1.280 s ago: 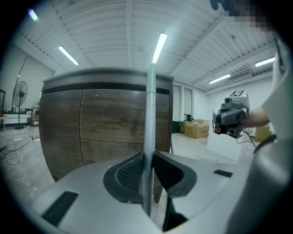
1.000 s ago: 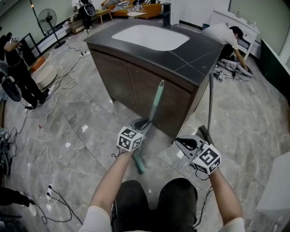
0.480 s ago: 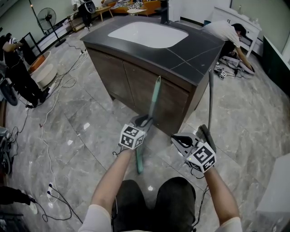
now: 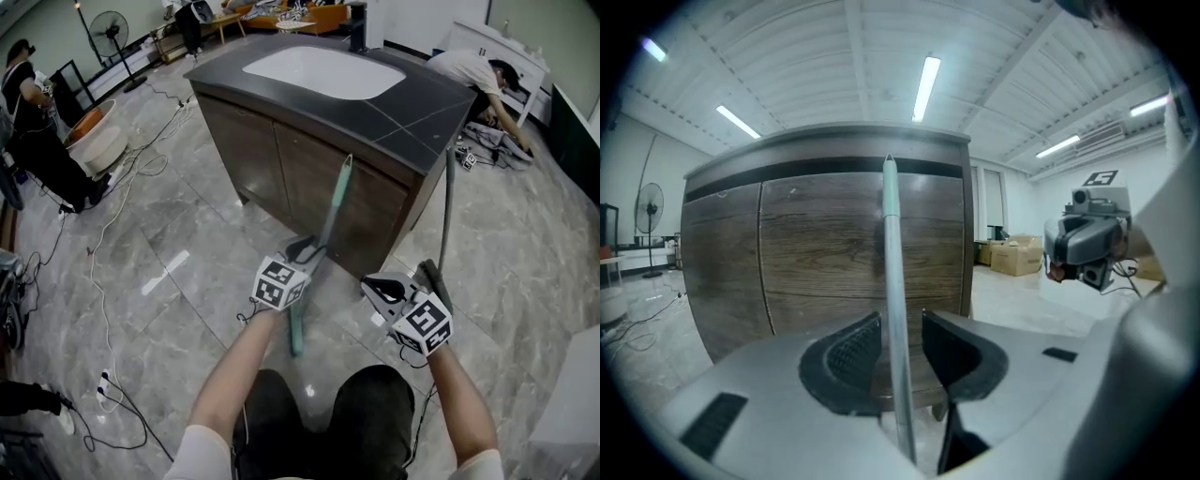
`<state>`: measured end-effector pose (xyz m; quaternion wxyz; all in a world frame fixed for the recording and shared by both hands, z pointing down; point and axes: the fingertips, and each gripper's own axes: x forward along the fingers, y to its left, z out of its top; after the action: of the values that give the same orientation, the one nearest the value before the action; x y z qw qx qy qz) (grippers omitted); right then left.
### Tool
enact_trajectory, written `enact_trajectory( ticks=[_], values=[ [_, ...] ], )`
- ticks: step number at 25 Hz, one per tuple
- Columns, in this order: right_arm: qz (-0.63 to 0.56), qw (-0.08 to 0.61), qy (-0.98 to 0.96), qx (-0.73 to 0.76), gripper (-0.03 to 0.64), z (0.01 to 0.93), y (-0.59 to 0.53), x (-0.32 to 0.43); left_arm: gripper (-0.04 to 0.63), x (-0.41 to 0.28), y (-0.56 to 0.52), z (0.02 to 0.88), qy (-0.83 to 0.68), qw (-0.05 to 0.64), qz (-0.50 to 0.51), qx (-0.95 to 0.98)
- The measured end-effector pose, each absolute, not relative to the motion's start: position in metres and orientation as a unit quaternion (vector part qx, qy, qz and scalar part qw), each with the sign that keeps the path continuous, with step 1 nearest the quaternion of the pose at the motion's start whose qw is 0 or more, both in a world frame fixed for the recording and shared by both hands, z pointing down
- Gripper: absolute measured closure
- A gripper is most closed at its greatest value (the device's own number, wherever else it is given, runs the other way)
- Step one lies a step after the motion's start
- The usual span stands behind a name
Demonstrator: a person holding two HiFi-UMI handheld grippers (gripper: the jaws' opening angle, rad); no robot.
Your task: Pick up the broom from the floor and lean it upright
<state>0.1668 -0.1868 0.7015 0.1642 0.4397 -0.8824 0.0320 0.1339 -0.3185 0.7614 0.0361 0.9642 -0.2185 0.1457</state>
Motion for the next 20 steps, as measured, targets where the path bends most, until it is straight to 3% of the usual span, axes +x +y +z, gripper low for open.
enact_trajectory(
  ticks=[6,20],
  values=[
    [0.037,0.159,-0.87,0.466,0.617,0.731,-0.19,0.152,0.478,0.104,-0.285,0.774,-0.191,0.008,0.138,0.972],
    [0.052,0.16,-0.857,0.486,0.617,0.784,-0.162,0.09,0.511,0.011,-0.214,0.814,-0.15,0.037,0.115,0.981]
  ],
)
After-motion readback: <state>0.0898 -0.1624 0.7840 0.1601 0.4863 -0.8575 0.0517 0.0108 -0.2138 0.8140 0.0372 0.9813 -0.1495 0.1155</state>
